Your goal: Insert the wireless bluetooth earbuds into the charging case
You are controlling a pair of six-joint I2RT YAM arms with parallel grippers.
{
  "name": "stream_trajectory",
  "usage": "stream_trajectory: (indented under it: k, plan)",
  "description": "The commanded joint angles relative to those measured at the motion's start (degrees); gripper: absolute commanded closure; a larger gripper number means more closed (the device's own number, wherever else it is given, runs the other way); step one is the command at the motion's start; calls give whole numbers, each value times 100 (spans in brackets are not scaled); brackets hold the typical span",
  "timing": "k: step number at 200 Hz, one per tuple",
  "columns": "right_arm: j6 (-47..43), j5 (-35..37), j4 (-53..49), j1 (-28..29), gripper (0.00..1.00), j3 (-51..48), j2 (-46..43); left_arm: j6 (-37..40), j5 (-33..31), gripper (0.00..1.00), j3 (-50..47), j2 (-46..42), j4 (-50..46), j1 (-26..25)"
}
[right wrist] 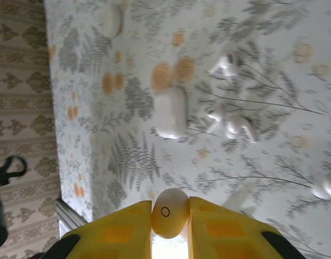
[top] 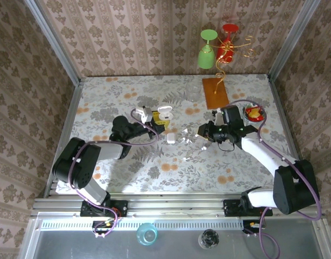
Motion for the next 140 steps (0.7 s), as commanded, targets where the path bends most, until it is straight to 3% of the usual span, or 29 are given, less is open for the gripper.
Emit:
stream_trajectory:
  k: [1,140]
  plan:
    - [-181,-172,-311,216,78,485,48,284,-26,69,-58,123,180,-26]
    - [-517,313,-365,1518,78,2336,906,768,66,71,-75,373,176,-167]
